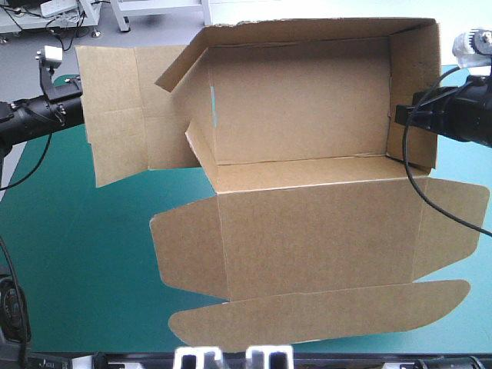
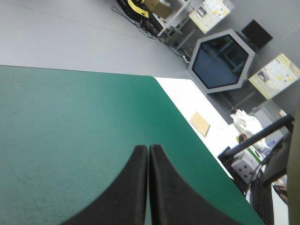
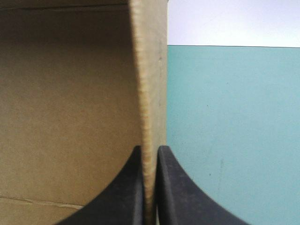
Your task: Fold the box
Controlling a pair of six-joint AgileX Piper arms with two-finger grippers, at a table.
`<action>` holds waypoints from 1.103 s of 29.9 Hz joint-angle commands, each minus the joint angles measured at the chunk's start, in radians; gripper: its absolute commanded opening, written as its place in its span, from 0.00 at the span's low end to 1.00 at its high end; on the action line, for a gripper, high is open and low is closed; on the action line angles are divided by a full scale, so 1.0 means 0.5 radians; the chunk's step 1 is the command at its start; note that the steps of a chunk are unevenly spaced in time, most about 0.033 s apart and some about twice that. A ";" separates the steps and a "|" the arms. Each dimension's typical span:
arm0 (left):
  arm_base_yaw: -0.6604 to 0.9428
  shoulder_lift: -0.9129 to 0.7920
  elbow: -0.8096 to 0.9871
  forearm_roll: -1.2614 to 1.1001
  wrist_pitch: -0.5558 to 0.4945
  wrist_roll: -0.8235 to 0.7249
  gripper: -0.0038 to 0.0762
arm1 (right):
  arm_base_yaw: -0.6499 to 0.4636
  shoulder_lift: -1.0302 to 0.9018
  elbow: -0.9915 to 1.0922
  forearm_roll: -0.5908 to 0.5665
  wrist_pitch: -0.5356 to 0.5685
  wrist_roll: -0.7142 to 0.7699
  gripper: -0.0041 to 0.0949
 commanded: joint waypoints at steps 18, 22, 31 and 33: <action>-0.209 -0.259 -0.059 -0.163 0.156 -0.018 0.05 | 0.004 0.187 -0.058 0.107 -0.301 0.006 0.02; -0.270 -0.259 -0.059 -0.176 0.156 -0.018 0.05 | 0.004 0.207 -0.058 0.107 -0.304 0.006 0.02; -0.302 -0.317 -0.059 -0.179 0.156 -0.018 0.04 | 0.004 0.251 -0.058 0.068 -0.284 0.006 0.02; -0.302 -0.333 -0.059 -0.178 0.156 -0.018 0.04 | 0.004 0.255 -0.058 0.076 -0.284 0.006 0.02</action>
